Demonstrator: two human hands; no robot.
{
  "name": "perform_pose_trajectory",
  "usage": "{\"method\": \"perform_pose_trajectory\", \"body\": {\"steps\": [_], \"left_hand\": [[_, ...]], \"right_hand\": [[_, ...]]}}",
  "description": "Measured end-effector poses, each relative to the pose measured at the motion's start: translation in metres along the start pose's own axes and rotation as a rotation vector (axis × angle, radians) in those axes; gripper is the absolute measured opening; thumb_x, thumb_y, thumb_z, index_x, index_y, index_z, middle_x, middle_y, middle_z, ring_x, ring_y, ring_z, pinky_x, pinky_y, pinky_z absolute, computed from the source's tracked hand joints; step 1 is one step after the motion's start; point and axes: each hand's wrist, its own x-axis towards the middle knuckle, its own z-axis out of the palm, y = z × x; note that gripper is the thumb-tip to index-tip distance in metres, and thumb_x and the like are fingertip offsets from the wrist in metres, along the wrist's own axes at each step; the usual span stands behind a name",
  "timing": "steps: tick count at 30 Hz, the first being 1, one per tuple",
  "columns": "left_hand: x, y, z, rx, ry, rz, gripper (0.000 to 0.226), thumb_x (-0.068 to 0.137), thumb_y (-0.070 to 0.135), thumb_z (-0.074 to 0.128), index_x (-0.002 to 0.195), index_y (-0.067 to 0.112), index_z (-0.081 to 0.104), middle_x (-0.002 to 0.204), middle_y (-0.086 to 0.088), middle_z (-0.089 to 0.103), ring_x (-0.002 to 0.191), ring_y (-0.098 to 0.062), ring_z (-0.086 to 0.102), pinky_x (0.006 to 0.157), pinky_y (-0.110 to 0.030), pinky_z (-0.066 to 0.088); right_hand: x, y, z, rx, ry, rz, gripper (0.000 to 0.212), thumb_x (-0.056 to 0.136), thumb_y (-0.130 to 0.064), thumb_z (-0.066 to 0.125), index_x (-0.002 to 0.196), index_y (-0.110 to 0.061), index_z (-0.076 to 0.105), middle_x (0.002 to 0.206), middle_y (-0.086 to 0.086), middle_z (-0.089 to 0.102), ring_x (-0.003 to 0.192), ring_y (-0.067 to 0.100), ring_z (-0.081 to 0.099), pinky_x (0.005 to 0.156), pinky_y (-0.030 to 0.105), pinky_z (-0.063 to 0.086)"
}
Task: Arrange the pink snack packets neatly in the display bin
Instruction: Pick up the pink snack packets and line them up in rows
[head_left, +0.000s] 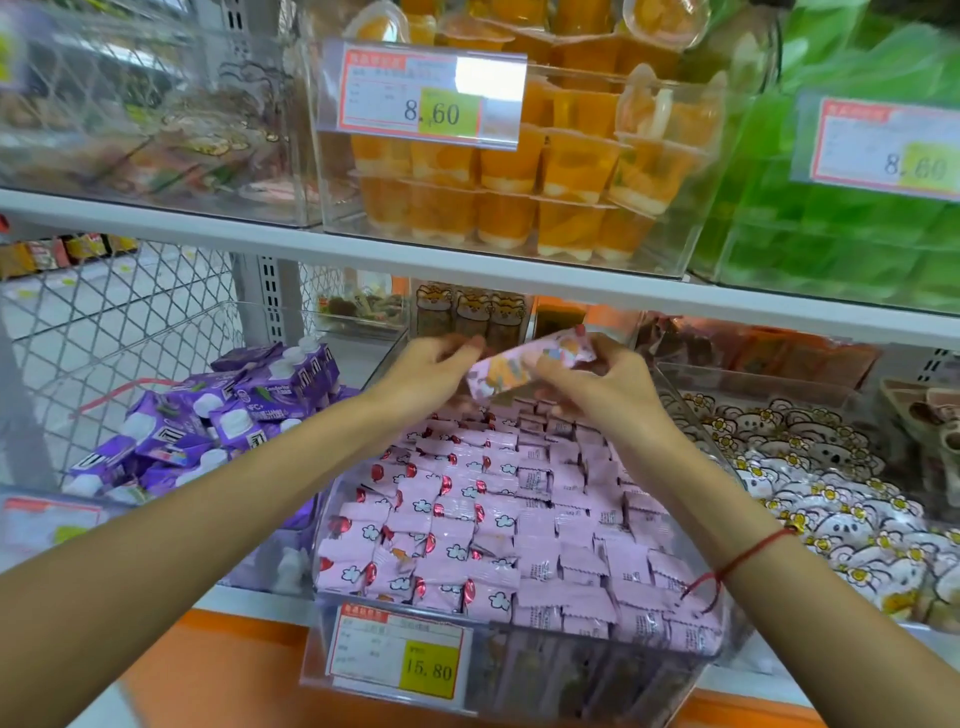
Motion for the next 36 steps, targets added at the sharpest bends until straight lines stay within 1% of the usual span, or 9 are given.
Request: {"method": "perform_pose_trajectory", "body": {"steps": [3, 7, 12, 16, 19, 21, 26, 32, 36], "left_hand": [[0.015, -0.012, 0.008, 0.34, 0.001, 0.058, 0.026, 0.102, 0.023, 0.037, 0.121, 0.017, 0.053, 0.111, -0.003, 0.065, 0.084, -0.013, 0.063, 0.077, -0.03, 0.052], [0.028, -0.028, 0.011, 0.866, -0.32, 0.1, 0.039, 0.101, 0.024, 0.036, 0.14, 0.021, 0.041, 0.139, -0.008, 0.049, 0.111, -0.023, 0.054, 0.087, -0.026, 0.038], [0.036, -0.033, 0.007, 1.191, -0.51, 0.121, 0.046, 0.102, 0.039, 0.024, 0.146, 0.03, 0.033, 0.156, -0.004, 0.027, 0.142, -0.026, 0.024, 0.114, -0.045, 0.024], [0.033, -0.025, 0.004, 1.218, -0.515, 0.167, 0.044, 0.102, 0.04, 0.023, 0.142, 0.032, 0.04, 0.152, 0.0, 0.034, 0.135, -0.025, 0.035, 0.109, -0.039, 0.03], [0.03, -0.022, 0.001, 1.202, -0.529, 0.147, 0.045, 0.102, 0.041, 0.022, 0.144, 0.033, 0.035, 0.155, 0.002, 0.027, 0.138, -0.024, 0.029, 0.11, -0.038, 0.024], [0.028, -0.022, 0.0, 1.242, -0.515, 0.144, 0.046, 0.102, 0.042, 0.02, 0.146, 0.035, 0.031, 0.154, -0.003, 0.028, 0.137, -0.028, 0.028, 0.11, -0.043, 0.024], [0.027, -0.022, -0.002, 1.294, -0.495, 0.142, 0.045, 0.102, 0.041, 0.02, 0.146, 0.038, 0.028, 0.147, -0.009, 0.033, 0.133, -0.032, 0.03, 0.107, -0.048, 0.027], [0.035, -0.023, -0.002, 1.201, -0.492, 0.101, 0.043, 0.102, 0.034, 0.029, 0.144, 0.03, 0.033, 0.147, -0.007, 0.036, 0.127, -0.032, 0.04, 0.104, -0.046, 0.035], [0.047, -0.023, 0.005, 1.119, -0.381, 0.09, 0.043, 0.101, 0.027, 0.034, 0.144, 0.021, 0.032, 0.15, -0.005, 0.031, 0.128, -0.03, 0.042, 0.101, -0.041, 0.039]], "right_hand": [[0.013, 0.0, -0.006, 0.205, 0.178, 0.13, 0.026, 0.087, -0.022, 0.066, 0.106, -0.007, 0.056, 0.085, 0.002, 0.069, 0.065, 0.008, 0.068, 0.064, 0.019, 0.056], [0.03, 0.013, -0.008, 0.067, 0.255, 0.212, 0.012, 0.092, -0.028, 0.059, 0.085, -0.02, 0.055, 0.08, -0.001, 0.067, 0.079, 0.016, 0.066, 0.09, 0.035, 0.051], [0.059, 0.026, 0.009, -0.37, 0.249, 0.005, 0.035, 0.091, -0.019, 0.058, 0.119, -0.001, 0.047, 0.099, 0.012, 0.058, 0.092, 0.027, 0.057, 0.081, 0.024, 0.051], [0.069, 0.037, 0.013, -0.6, 0.007, -0.089, 0.029, 0.084, -0.025, 0.068, 0.108, -0.025, 0.05, 0.109, 0.009, 0.059, 0.1, 0.026, 0.056, 0.087, 0.037, 0.048], [0.073, 0.038, 0.011, -1.12, -0.066, -0.298, 0.051, 0.083, -0.026, 0.07, 0.124, -0.019, 0.041, 0.117, 0.009, 0.06, 0.1, 0.028, 0.059, 0.071, 0.033, 0.045], [0.077, 0.038, 0.011, -1.278, -0.077, -0.421, 0.039, 0.085, -0.022, 0.068, 0.117, -0.02, 0.046, 0.12, 0.007, 0.056, 0.101, 0.028, 0.058, 0.076, 0.034, 0.049], [0.08, 0.051, 0.026, -1.266, -0.272, -0.262, 0.024, 0.095, -0.018, 0.052, 0.112, -0.026, 0.067, 0.118, 0.001, 0.062, 0.094, 0.018, 0.058, 0.076, 0.027, 0.048], [0.076, 0.045, 0.023, -1.143, -0.441, -0.112, 0.047, 0.091, 0.002, 0.041, 0.13, -0.021, 0.055, 0.13, 0.005, 0.057, 0.103, 0.022, 0.056, 0.077, 0.025, 0.046], [0.055, 0.025, 0.005, -1.171, -0.451, -0.149, 0.051, 0.09, -0.002, 0.041, 0.139, -0.015, 0.041, 0.134, 0.012, 0.052, 0.114, 0.027, 0.053, 0.094, 0.037, 0.047]]}}
